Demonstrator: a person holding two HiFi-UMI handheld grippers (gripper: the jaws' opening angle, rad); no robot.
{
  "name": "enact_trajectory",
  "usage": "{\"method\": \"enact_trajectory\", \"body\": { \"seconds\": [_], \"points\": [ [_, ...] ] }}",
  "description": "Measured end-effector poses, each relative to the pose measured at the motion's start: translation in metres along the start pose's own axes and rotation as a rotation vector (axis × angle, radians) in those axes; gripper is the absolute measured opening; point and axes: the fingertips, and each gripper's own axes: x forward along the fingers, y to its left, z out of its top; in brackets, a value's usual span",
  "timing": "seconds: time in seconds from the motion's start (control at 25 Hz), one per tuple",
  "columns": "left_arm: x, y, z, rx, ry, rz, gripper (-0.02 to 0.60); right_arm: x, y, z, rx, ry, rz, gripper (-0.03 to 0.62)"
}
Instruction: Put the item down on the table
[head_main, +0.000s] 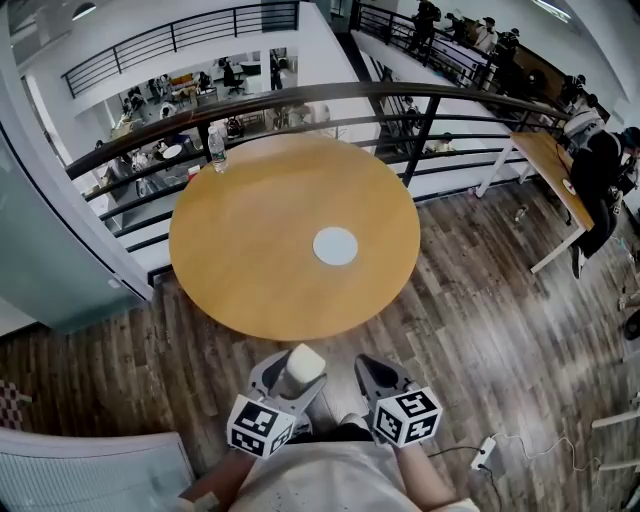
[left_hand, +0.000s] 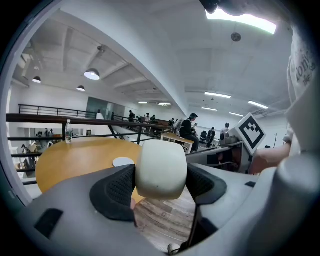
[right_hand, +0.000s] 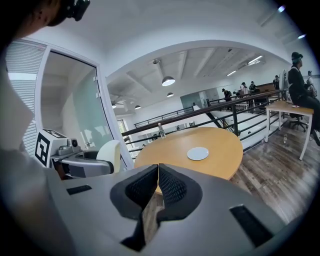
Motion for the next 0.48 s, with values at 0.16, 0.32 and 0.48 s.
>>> {"method": "enact_trajectory", "body": {
  "seconds": [0.16,0.32,0.48],
  "points": [
    [-0.005,0.004,-0.008,-0.011,0.008,-0.016,0.319,0.001,0.006,-0.004,-0.001,-0.001,-0.023,0.025],
    [-0.001,0.004,-0.011,-0.011,0.017,-0.035,0.319,0.001,-0.001,-0.012,0.031,0.009,-0.045,0.026],
    [0.008,0.014,-0.011,-0.01,0.023,-0.037,0.319,0.011,-0.009,-0.017,0.053,0.018,-0.054,0.025]
  ]
}}
